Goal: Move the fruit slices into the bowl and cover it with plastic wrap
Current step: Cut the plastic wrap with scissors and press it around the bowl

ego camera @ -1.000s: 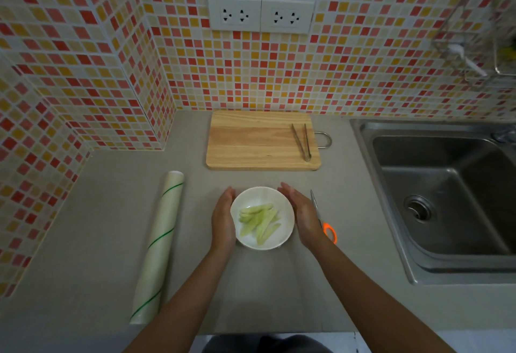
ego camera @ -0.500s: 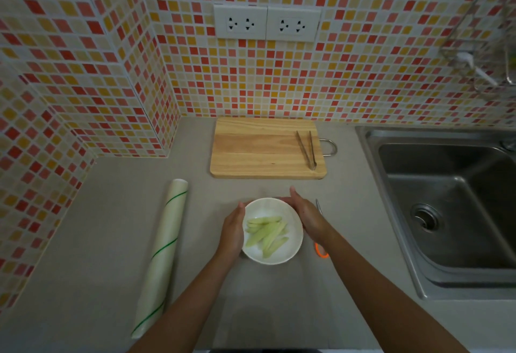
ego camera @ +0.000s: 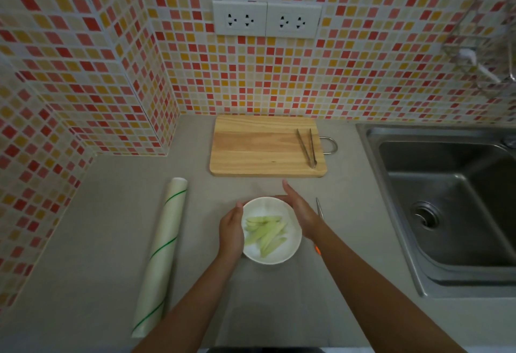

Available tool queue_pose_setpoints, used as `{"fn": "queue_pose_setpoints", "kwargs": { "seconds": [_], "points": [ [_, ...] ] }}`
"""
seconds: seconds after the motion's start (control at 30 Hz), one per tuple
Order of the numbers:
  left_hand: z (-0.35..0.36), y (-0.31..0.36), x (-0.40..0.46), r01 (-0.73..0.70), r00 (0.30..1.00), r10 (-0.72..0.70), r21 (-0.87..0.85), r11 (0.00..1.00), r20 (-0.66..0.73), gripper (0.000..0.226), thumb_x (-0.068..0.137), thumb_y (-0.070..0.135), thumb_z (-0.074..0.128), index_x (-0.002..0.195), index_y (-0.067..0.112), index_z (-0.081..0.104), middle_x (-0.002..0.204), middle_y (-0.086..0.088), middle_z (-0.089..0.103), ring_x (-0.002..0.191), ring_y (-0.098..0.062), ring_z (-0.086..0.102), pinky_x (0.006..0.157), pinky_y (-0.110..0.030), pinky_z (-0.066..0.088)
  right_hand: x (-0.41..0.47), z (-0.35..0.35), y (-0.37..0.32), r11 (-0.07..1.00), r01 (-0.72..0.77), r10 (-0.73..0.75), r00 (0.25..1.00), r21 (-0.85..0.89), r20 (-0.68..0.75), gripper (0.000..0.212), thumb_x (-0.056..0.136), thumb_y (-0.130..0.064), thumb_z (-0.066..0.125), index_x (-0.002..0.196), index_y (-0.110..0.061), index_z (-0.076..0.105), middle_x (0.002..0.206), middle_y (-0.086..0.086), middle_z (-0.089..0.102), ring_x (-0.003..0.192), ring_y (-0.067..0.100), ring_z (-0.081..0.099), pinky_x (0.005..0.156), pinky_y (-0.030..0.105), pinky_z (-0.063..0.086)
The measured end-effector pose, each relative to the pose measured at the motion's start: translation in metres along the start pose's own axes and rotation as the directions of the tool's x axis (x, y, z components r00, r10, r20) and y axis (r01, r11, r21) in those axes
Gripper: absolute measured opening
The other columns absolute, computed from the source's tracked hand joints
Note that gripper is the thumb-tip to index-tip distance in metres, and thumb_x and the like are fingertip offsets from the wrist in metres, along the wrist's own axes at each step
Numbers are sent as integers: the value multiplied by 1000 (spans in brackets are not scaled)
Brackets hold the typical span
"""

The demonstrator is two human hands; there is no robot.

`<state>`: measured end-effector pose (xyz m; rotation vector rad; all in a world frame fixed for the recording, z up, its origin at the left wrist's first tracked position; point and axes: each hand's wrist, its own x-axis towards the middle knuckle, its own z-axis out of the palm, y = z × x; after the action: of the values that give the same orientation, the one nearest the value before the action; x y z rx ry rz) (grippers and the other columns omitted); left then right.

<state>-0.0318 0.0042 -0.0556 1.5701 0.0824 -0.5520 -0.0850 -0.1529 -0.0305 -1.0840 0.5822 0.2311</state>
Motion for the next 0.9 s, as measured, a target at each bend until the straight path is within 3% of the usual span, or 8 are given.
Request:
{"fn": "queue_pose_setpoints", "kwargs": {
  "seconds": [0.07,0.17,0.27,0.33,0.47,0.63,0.77,0.9],
  "points": [
    [-1,-1,1,0,1000,0,-17,1000,-15,33,99,28,45,85,18,73,85,-8,73,82,-22,67,77,-34,53,0,1,0,997,63,-55,985,42,-162,77,94,-61,30,120,5,60,122,27,60,108,33,60,100,44,44],
    [0,0,-1,14,998,-19,-89,996,-59,32,100,25,44,87,16,72,82,-3,71,80,-19,65,68,-25,52,-8,-2,0,942,289,-197,888,170,-415,62,97,-53,29,115,-4,63,125,22,61,119,31,57,109,43,38],
    [4,0,-5,13,992,-40,-216,976,-119,33,101,19,38,107,8,69,95,-3,70,88,-18,64,71,-19,52,-25,0,24,885,430,-284,802,178,-525,54,100,-47,26,112,-11,64,120,16,65,114,21,62,104,38,42],
    [8,-3,-9,19,990,-54,-256,967,-129,36,103,21,35,116,8,66,110,-6,68,99,-19,62,81,-25,48,-31,10,48,854,469,-287,787,226,-546,49,100,-43,28,107,-15,68,115,11,69,104,14,67,97,34,46],
    [17,-10,-15,79,977,-132,-291,953,-165,42,101,42,34,103,21,69,108,-7,70,91,-16,65,73,-25,50,-27,35,58,810,515,-263,746,280,-612,44,102,-36,29,103,-16,68,116,17,64,107,27,61,96,40,45],
    [20,-7,-17,122,980,-180,-445,887,-89,55,99,53,30,117,16,65,121,-15,65,113,-30,60,104,-44,44,-17,32,59,821,489,-253,774,295,-580,61,100,-45,25,115,2,62,117,29,60,114,42,55,106,52,39],
    [22,-13,-22,1,990,-56,-389,921,-130,52,101,47,27,112,14,65,113,-14,65,108,-26,61,90,-34,49,-12,29,64,805,477,-249,811,352,-529,54,99,-48,26,85,-21,71,86,4,68,93,22,61,91,39,48],
    [19,-19,-20,-52,990,20,-236,970,-136,41,102,42,29,98,22,64,108,-12,66,107,-29,61,94,-41,48,-16,24,62,875,406,-217,816,264,-536,57,98,-51,29,106,-6,63,94,10,64,99,25,59,92,41,47]
  ]
}}
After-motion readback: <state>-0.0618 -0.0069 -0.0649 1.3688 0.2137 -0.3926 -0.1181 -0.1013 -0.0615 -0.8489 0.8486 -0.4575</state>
